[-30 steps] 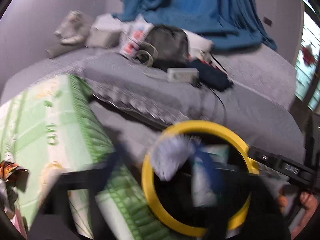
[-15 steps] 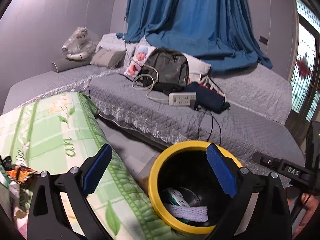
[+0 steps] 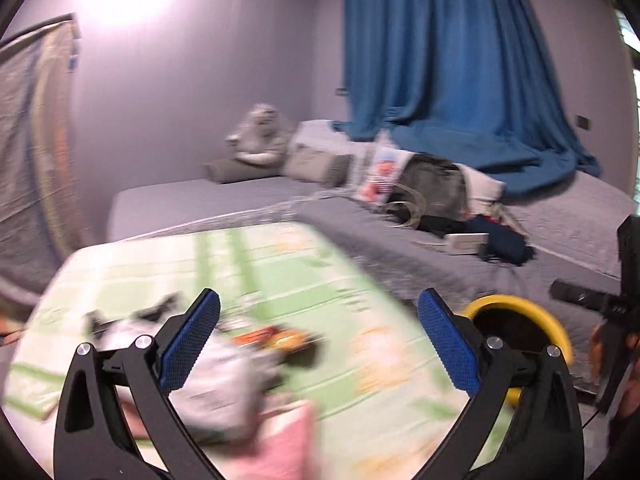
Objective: Collect trash
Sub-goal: 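Return to the bed and grasp the white tissue pack with the right gripper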
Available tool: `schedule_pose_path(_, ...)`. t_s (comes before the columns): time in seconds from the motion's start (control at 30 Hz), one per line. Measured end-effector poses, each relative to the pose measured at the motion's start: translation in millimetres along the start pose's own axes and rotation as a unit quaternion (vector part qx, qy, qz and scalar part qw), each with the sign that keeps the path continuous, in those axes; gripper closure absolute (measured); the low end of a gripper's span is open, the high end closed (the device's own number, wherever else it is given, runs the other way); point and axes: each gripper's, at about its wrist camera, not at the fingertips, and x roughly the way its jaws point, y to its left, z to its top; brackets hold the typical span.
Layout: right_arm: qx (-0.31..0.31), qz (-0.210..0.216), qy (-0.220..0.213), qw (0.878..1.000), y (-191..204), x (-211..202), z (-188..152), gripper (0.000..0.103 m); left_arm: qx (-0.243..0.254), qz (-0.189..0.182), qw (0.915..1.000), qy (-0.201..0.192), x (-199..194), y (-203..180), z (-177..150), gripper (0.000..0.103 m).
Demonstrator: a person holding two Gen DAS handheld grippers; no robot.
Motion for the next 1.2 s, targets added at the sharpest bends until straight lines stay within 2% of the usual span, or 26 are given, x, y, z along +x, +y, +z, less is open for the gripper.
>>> schedule_pose_path(0.07, -0.077, 0.027, 0.025, 0.996, 37.2, 16.0, 2.8, 0.008, -0.003, 0.054, 0.9985, -0.005, -19.1, 32.1, -10.8, 0.008)
schedule_pose_path(0.13, -0.148, 0.062, 0.054, 0.985, 77.7, 33.2, 4.4, 0.008, -0.003, 0.115, 0.9933, -0.005, -38.1, 61.9, -24.2, 0.008)
schedule_pose_path(0.23, -0.234, 0.114, 0.1, 0.96, 139.3, 66.8, 9.4, 0.008, -0.014, 0.188, 0.9821, -0.006, -64.8, 101.5, -43.0, 0.008)
schedule_pose_path(0.27, -0.252, 0.125, 0.116, 0.953, 156.0, 76.9, 9.2, 0.008, -0.02, 0.204, 0.9788, -0.005, -72.2, 112.3, -48.6, 0.008)
schedule_pose_path(0.33, -0.302, 0.148, 0.153, 0.929, 203.7, 105.1, 14.5, 0.008, -0.041, 0.227, 0.973, 0.002, -85.7, 133.6, -60.9, 0.008)
schedule_pose_path(0.4, -0.333, 0.176, 0.194, 0.906, 243.2, 132.9, 20.3, 0.008, -0.068, 0.228, 0.9713, 0.008, -100.3, 157.0, -74.0, 0.008)
schedule_pose_path(0.5, -0.384, 0.191, 0.237, 0.872, 296.1, 162.9, 14.5, 0.008, -0.095, 0.226, 0.9695, 0.018, -111.3, 177.4, -85.7, 0.008)
schedule_pose_path(0.53, -0.408, 0.191, 0.252, 0.857, 314.3, 176.4, 10.0, 0.008, -0.098, 0.227, 0.9687, 0.019, -113.9, 181.4, -88.7, 0.008)
schedule_pose_path(0.63, -0.469, 0.175, 0.3, 0.812, 349.8, 212.9, -10.6, 0.008, -0.11, 0.228, 0.9671, 0.024, -122.1, 191.6, -102.6, 0.008)
schedule_pose_path(0.67, -0.482, 0.169, 0.307, 0.803, 352.1, 218.2, -18.0, 0.008, -0.116, 0.226, 0.967, 0.025, -124.4, 195.9, -105.2, 0.008)
schedule_pose_path(0.77, -0.542, 0.141, 0.334, 0.758, 368.0, 241.4, -43.4, 0.008, -0.129, 0.224, 0.9657, 0.026, -123.6, 198.2, -113.1, 0.008)
schedule_pose_path(0.8, -0.555, 0.133, 0.337, 0.749, 366.8, 245.4, -49.4, 0.008, -0.132, 0.223, 0.9656, 0.027, -123.6, 200.8, -115.9, 0.008)
schedule_pose_path(0.87, -0.575, 0.11, 0.34, 0.736, 370.8, 256.4, -56.9, 0.008, -0.134, 0.226, 0.9644, 0.028, -123.8, 206.2, -120.5, 0.008)
schedule_pose_path(0.93, -0.579, 0.102, 0.347, 0.731, 372.4, 268.5, -57.7, 0.008, -0.137, 0.228, 0.9634, 0.029, -123.2, 209.2, -123.3, 0.008)
schedule_pose_path(1.1, -0.569, 0.09, 0.365, 0.731, 365.7, 287.5, -59.3, 0.008, -0.15, 0.225, 0.9621, 0.035, -121.6, 214.9, -127.8, 0.008)
schedule_pose_path(1.2, -0.555, 0.094, 0.373, 0.737, 363.3, 295.2, -58.0, 0.008, -0.156, 0.221, 0.9621, 0.035, -121.8, 216.1, -129.2, 0.008)
